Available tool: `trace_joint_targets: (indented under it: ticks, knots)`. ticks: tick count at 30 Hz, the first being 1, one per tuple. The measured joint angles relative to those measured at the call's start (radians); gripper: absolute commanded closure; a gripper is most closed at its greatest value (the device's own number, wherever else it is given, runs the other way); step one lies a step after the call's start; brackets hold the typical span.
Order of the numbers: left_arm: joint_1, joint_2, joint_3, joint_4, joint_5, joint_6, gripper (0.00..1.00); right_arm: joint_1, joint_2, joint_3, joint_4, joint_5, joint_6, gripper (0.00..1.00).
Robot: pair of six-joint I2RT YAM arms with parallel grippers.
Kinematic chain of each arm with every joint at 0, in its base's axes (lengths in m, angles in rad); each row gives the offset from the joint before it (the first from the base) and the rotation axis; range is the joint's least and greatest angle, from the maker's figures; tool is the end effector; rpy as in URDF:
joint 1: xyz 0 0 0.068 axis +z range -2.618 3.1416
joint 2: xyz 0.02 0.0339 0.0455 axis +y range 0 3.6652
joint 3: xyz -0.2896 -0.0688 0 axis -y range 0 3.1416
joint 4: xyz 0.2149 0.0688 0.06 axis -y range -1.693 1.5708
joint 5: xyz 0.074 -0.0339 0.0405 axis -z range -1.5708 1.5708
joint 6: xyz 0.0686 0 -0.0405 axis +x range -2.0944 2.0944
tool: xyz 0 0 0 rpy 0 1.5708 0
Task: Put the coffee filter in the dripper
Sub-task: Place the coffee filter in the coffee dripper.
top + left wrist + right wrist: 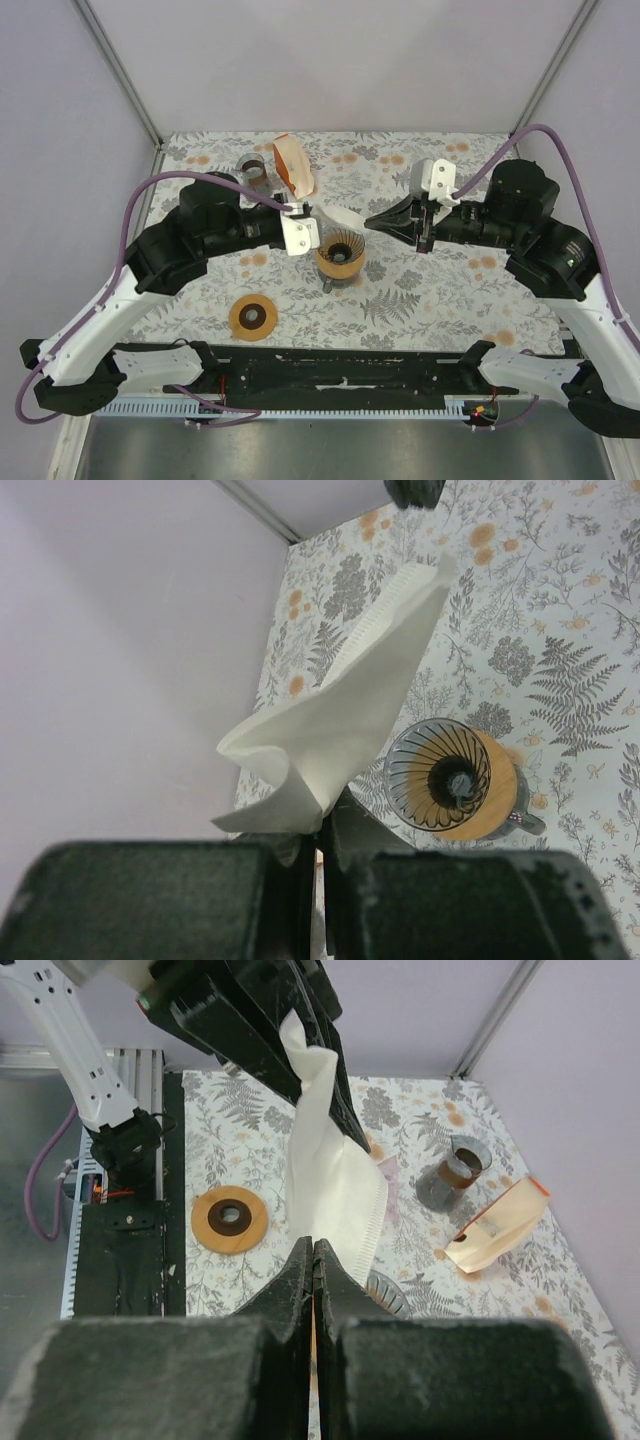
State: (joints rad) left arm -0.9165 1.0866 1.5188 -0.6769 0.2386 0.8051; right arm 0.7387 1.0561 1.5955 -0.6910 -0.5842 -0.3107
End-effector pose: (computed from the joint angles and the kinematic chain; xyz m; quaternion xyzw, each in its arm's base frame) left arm 0.1038 -0.1619 0.4802 0.6412 0.4545 -0.1277 0.6050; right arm 0.0934 0.1362 0.5076 -0.5263 0.5348 0.3460 0.5633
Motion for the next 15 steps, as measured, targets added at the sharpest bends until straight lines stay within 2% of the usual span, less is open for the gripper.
trace_joint_targets:
  ticks: [6,7,9,10,15]
  knots:
    - [0.000,0.026,0.000,0.006,-0.033,-0.035,0.98,-0.001,-0.013,-0.004,0.053,-0.035,0.024,1.00]
    - [0.000,0.028,0.000,0.006,-0.037,-0.037,0.98,-0.001,-0.013,-0.008,0.057,-0.039,0.026,0.96]
    - [0.000,0.030,0.000,0.006,-0.039,-0.037,0.98,-0.001,-0.013,-0.013,0.061,-0.040,0.031,0.74]
    - [0.000,0.030,0.000,0.006,-0.039,-0.036,0.98,-0.001,-0.013,-0.013,0.063,-0.043,0.037,0.67]
    - [0.000,0.020,-0.006,0.006,-0.016,-0.016,0.98,-0.001,0.000,-0.013,0.106,-0.075,0.059,0.59]
